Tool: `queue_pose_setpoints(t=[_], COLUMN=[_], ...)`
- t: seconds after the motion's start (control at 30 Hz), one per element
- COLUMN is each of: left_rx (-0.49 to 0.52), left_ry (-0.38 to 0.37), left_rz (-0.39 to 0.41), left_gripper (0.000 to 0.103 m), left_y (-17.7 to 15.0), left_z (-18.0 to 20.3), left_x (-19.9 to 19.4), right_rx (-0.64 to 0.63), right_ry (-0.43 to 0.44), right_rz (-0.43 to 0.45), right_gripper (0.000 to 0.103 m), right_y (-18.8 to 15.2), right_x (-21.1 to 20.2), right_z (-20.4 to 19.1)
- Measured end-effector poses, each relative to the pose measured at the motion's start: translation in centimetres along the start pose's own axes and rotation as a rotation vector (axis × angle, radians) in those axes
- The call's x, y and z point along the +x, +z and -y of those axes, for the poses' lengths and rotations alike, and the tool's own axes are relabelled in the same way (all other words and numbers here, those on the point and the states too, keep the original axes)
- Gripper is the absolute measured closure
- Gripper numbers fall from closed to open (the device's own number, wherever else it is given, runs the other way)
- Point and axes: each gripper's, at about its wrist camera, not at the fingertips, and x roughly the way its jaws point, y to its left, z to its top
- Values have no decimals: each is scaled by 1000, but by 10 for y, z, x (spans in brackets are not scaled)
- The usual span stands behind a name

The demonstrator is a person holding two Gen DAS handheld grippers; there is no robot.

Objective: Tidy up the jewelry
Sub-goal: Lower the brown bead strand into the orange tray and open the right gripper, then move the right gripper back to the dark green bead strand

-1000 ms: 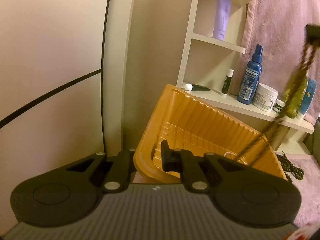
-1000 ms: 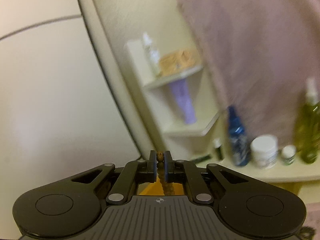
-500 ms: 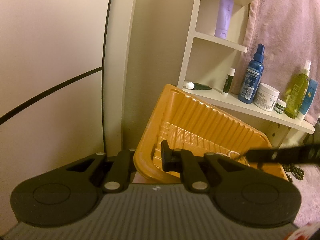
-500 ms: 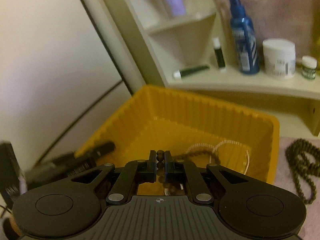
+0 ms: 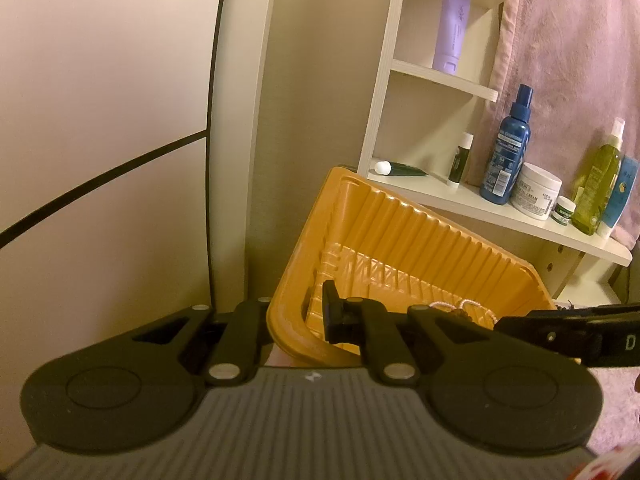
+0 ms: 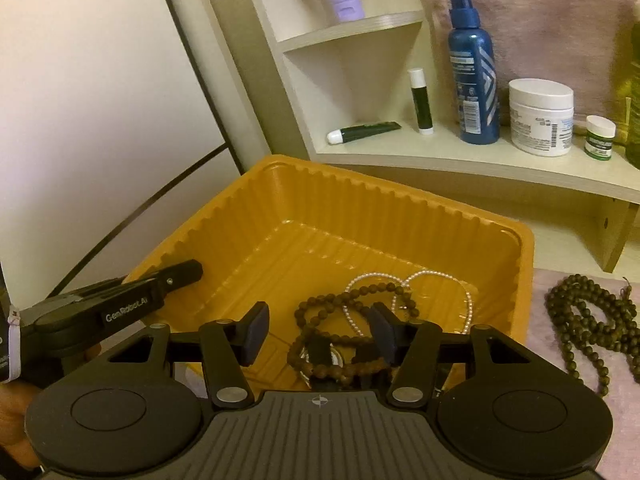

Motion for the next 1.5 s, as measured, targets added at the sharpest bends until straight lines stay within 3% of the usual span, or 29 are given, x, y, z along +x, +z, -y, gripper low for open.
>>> queue_pose_setpoints(t=[0.27, 0.5, 0.7, 0.93, 1.07, 1.17, 1.5], left_rx=[6, 5, 9, 12, 17, 19, 20], left_ry=[3, 4, 8, 19, 20, 21, 24], left_rz=[-3, -7, -9, -15, -19, -20, -25], left_gripper=[93, 93, 93, 93, 93, 93, 93], left_y=[0, -1, -1, -1, 0, 0, 1], left_z=[0, 0, 1, 2, 2, 2, 1], left_x=[1, 1, 1, 4, 4, 5, 5], right_rx=[27, 71, 115, 156, 70, -43, -312], right_ry=[-7, -48, -180, -300, -331, -351, -372], right_rz=[21, 71, 81, 52, 49, 41, 5], right_gripper=[47, 47, 47, 47, 48, 57, 65], right_y=[-1, -13, -34, -51, -51, -51, -50], right_x=[-13, -49, -80, -86, -80, -74, -35], right_z=[9, 32, 74, 126, 135, 139, 136])
